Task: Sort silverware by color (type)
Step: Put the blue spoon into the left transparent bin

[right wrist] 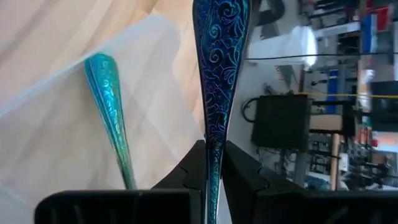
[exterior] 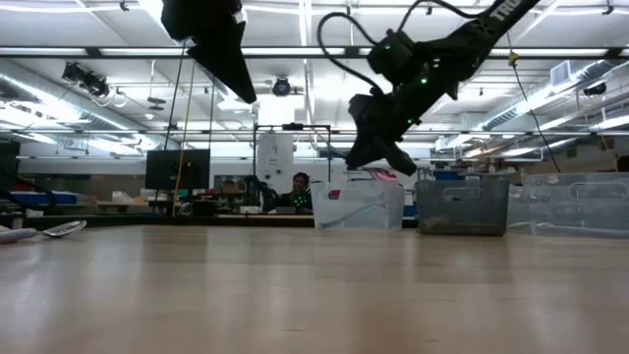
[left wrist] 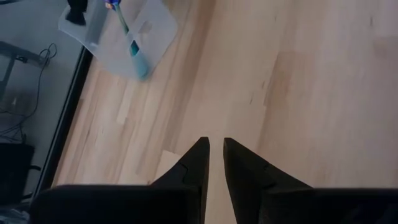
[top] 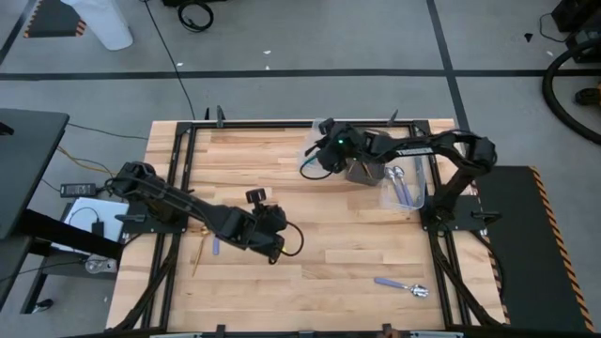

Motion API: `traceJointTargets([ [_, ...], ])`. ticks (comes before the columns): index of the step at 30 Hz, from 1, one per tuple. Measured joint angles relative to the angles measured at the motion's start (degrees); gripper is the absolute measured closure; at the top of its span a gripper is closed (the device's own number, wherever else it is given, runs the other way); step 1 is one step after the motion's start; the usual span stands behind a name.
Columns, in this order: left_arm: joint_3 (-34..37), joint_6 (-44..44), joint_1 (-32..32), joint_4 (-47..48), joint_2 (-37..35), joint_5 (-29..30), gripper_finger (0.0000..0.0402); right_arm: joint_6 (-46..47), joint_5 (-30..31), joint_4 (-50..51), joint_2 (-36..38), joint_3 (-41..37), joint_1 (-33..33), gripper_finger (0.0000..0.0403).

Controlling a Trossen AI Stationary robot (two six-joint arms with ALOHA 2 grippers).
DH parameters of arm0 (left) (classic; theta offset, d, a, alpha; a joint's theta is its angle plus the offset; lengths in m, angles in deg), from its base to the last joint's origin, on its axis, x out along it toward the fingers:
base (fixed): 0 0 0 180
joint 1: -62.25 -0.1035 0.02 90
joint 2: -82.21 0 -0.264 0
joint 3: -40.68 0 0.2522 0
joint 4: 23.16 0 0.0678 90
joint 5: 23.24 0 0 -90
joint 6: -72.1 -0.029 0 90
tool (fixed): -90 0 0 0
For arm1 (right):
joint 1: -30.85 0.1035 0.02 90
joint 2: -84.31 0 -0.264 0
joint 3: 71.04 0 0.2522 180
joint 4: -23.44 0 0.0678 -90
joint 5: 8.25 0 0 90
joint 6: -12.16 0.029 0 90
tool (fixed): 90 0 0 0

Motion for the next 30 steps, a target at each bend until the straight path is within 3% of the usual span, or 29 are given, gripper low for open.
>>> traceJointTargets([
  [6,0.00,0.93,-0.11,0.17,0.00,0.00,0.0347,-0.38,0.61,8.43,-3.57,6.14,0.11,0.0361],
  [19,0.00,0.76,-0.41,0.19,0.00,-0.02,0.0347,0.43,0.47,15.04,-4.44,7.06,1.25,0.0360],
  [30,0.00,1.14,-0.34,0.12,0.01,-0.07,0.0347,2.45,-0.92,14.80,-4.44,7.06,1.21,0.0313],
])
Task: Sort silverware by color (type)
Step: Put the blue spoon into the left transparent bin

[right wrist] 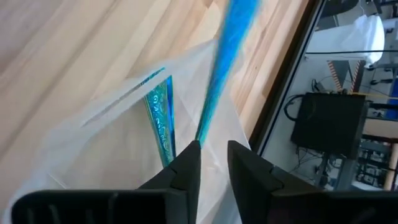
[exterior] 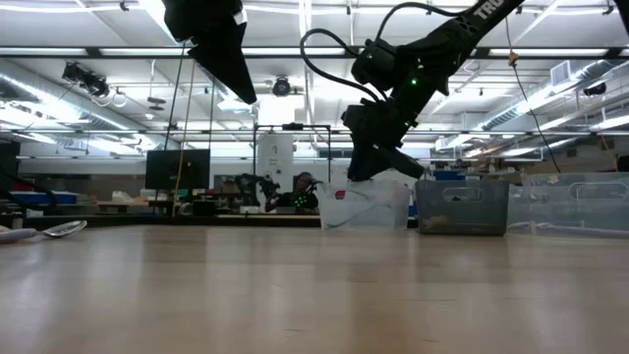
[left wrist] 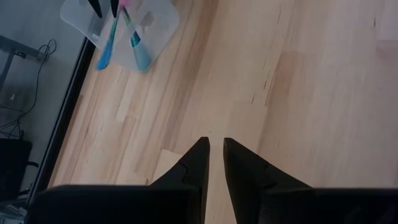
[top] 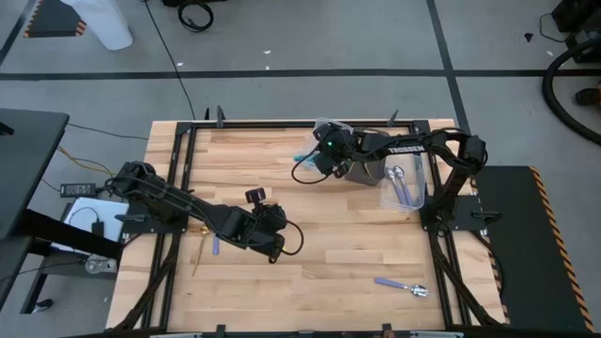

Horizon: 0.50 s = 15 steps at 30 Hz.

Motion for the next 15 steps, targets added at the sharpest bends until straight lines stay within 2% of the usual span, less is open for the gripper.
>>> traceJointTargets([
  [5,0.02,0.02,0.02,-0.02,0.00,0.00,0.0347,0.24,-0.34,-0.38,0.00,0.00,0.22,0.0295],
  [10,0.02,0.06,0.02,-0.08,0.00,0.00,0.0347,-1.56,6.08,-2.07,0.32,-0.02,1.86,0.0291],
  [15,0.03,0.02,-1.05,-0.48,0.01,1.41,0.0347,2.24,6.72,-1.67,3.29,-0.04,3.30,0.0294],
])
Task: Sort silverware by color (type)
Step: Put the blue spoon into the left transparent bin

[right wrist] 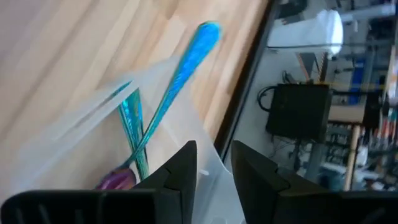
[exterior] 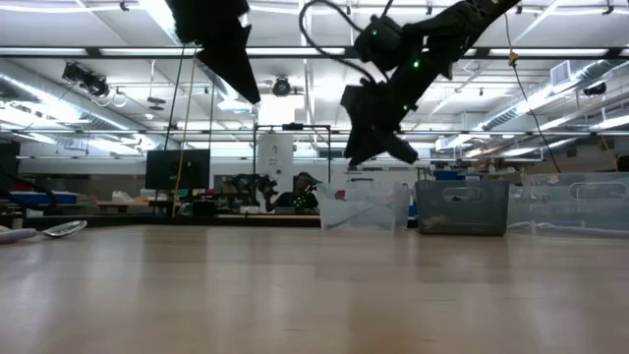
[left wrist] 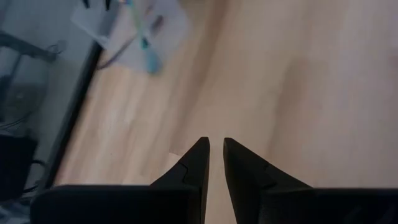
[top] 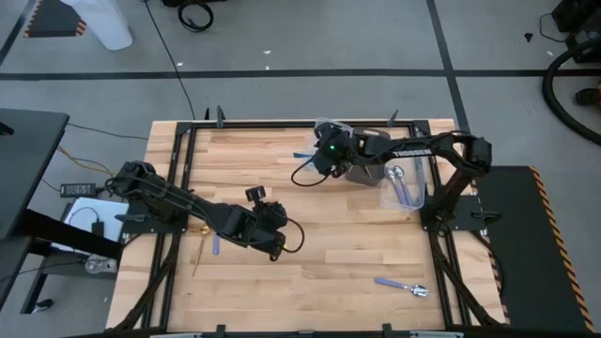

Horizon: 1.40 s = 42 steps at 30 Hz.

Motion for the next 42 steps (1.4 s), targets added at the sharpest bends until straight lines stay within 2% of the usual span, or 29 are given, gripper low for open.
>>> traceJointTargets([
  [8,0.05,-0.40,-3.69,-0.15,0.77,4.25,0.0347,20.24,-0.25,8.54,8.85,-0.02,1.87,0.0306],
  [12,0.10,-6.42,-6.07,-0.91,2.56,4.70,0.0347,34.44,-1.48,14.04,13.38,-0.02,3.60,0.0307],
  [15,0.10,-11.38,-8.49,-1.19,4.11,4.66,0.0347,46.29,-4.94,17.50,16.53,-0.02,5.08,0.0307],
  [18,0.10,-14.30,-11.89,-2.24,5.08,4.49,0.0347,56.68,-11.35,20.12,18.78,-0.02,6.63,0.0308],
  [20,0.08,-15.99,-14.45,-4.18,5.61,4.54,0.0347,60.56,-15.20,21.60,19.64,-0.07,8.28,0.0309],
  [23,0.07,-18.84,-17.95,-7.79,5.95,4.62,0.0347,63.08,-16.60,21.97,20.69,-1.97,11.87,0.0310],
  [25,0.08,-21.19,-19.85,-9.67,6.08,4.19,0.0347,64.68,-15.21,22.18,21.15,-3.38,14.46,0.0310],
  [28,0.06,-25.92,-22.14,-12.97,6.08,0.37,0.0347,67.51,-12.15,22.28,22.31,-5.40,18.15,0.0310],
  [34,0.06,-36.25,-24.91,-13.32,6.72,-4.86,0.0342,71.94,-7.71,22.19,25.31,-8.09,24.75,0.0310],
  [37,0.06,-38.28,-26.01,-14.54,8.60,-4.98,0.0317,73.04,-4.73,21.88,27.16,-9.37,27.43,0.0310],
  [42,0.06,-43.35,-28.11,-17.01,12.68,-3.15,0.0243,73.56,1.89,21.52,30.10,-12.75,30.53,0.0310],
])
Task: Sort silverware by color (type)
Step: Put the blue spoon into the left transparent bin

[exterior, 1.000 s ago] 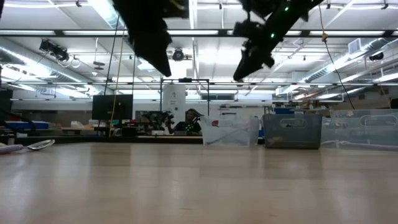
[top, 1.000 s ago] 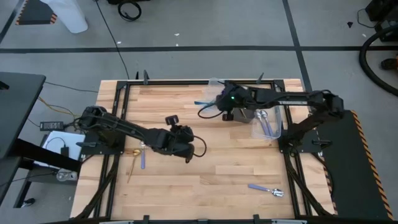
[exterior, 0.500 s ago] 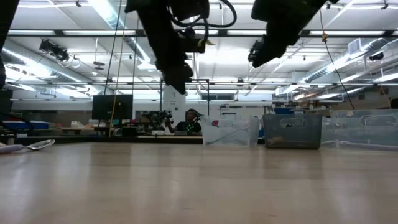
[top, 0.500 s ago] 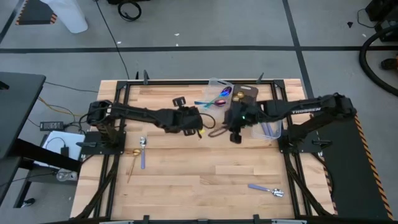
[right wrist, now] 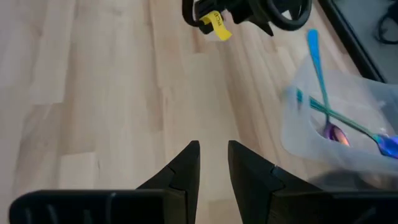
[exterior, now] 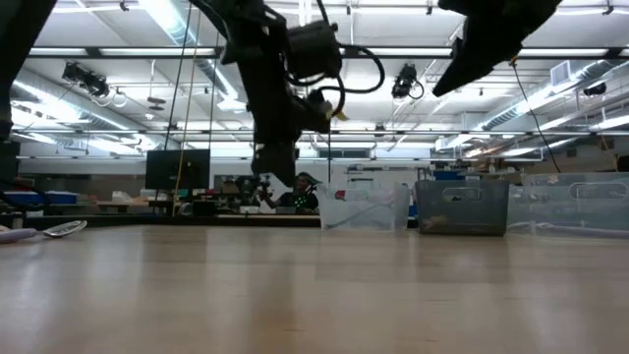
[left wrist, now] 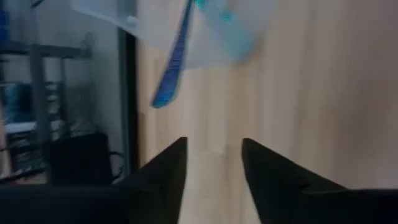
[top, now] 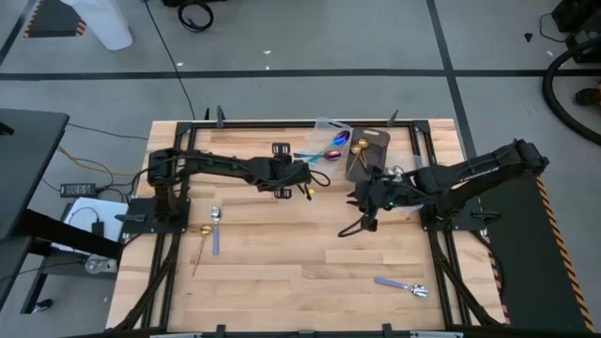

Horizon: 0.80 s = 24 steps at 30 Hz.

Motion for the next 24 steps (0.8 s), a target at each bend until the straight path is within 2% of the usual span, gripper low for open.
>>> traceJointTargets([
  [4,0.00,-1.99,-1.40,-2.40,1.28,3.15,0.0196,2.08,2.67,-0.02,2.20,-2.44,0.65,0.0310],
  [8,0.00,-4.23,-2.29,-5.45,1.42,4.99,0.0186,3.69,4.06,-0.37,3.80,-4.23,0.68,0.0310],
  [15,-0.01,-12.09,-1.94,-9.89,1.40,3.28,0.0221,4.18,3.97,-3.00,5.91,-7.54,0.70,0.0310],
  [18,-0.02,-12.82,-1.99,-10.22,1.40,1.24,0.0243,4.84,3.93,-3.13,6.23,-7.99,0.70,0.0310],
  [24,-0.02,-15.55,-3.21,-9.94,1.40,1.20,0.0283,5.22,3.32,-3.07,6.19,-8.12,0.73,0.0310],
])
